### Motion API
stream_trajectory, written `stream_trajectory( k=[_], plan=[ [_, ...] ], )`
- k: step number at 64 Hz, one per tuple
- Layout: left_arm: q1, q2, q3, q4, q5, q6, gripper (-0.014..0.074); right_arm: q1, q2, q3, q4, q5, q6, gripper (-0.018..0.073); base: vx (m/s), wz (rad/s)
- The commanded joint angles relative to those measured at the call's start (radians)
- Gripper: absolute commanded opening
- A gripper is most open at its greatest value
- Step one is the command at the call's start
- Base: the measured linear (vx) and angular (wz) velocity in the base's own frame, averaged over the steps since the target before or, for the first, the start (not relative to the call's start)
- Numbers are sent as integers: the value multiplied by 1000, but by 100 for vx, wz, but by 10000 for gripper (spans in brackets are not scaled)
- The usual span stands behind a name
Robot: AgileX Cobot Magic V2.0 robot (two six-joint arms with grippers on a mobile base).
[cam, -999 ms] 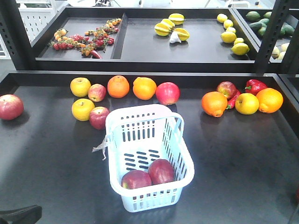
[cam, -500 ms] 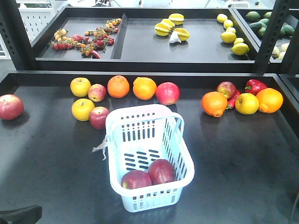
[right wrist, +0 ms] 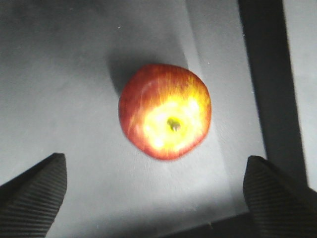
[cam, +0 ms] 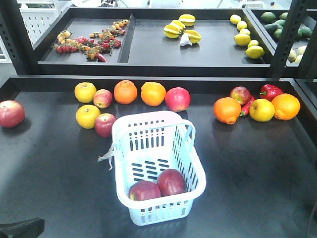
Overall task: Pick three apples into basket with both arms
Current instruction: 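Reach the right gripper down to a third red apple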
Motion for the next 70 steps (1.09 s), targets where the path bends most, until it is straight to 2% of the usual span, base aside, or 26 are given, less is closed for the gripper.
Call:
stream_trajectory(
  k=[1,58,70],
  plan=[
    [-5,1,-25,-22,-54,-7,-6,-7,-15,-27,-13,-29,10,696,0,0],
    [-5,1,-25,-22,-54,-7,-6,-7,178,-27,-58,-155,73,664,0,0],
    [-5,1,-25,-22,-55,-7,-6,-7,188,-27,-59,-164,73,606,0,0]
  ],
)
